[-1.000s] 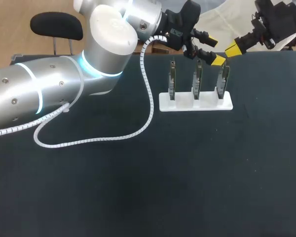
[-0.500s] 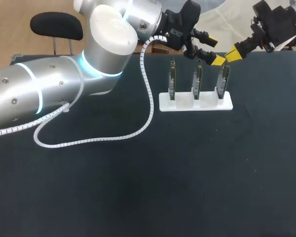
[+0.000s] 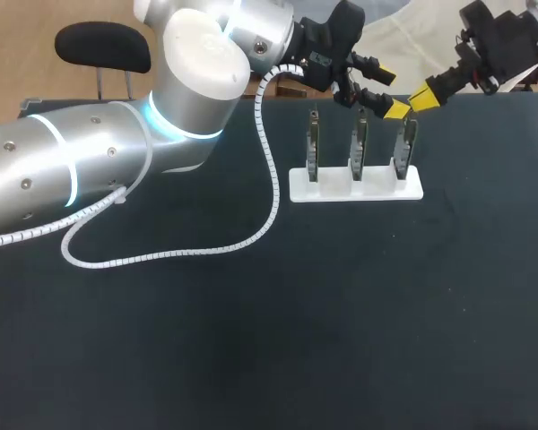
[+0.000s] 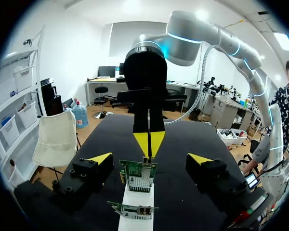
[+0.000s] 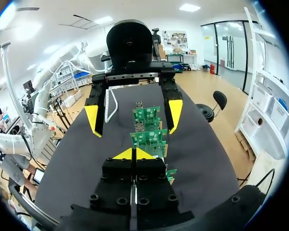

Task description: Pick up the optical module with the left hand, and insert it into the network port with the right hand.

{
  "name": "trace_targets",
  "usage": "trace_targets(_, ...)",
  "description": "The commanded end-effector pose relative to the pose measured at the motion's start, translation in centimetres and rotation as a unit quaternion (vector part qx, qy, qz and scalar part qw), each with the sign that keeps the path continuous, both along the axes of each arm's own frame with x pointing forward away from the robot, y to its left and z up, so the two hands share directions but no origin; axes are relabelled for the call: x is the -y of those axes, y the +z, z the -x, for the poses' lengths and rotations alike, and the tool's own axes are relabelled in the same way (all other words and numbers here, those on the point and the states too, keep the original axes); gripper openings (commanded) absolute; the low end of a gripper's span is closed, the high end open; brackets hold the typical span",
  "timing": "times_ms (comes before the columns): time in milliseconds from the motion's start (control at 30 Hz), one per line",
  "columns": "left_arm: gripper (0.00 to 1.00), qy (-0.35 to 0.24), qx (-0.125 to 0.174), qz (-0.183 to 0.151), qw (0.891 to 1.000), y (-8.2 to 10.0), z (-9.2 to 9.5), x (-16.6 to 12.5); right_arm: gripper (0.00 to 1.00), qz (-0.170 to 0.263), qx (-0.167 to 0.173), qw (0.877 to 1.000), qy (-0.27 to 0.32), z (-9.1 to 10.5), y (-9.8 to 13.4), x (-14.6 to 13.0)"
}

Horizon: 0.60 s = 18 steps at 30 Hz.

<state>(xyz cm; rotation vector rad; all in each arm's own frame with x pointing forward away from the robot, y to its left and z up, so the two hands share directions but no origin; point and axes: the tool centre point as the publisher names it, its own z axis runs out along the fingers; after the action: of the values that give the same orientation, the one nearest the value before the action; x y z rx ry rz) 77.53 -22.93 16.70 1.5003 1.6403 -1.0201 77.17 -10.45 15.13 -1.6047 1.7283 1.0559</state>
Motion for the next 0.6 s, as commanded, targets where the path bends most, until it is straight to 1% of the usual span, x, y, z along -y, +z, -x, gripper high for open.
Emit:
trace_targets(33,1.0,-0.003,0.0,-0.001,1.0,0.0,-0.25,0.07,0.0,-0.002,0.004,1.0,-0.002,0.11,0.32,0.06)
trace_targets(600,1.0,-0.003,0.0,-0.001,1.0,0.0,-0.25,0.07,0.0,0.0,0.0,1.0,-0.005,0.05,-0.35,0.0)
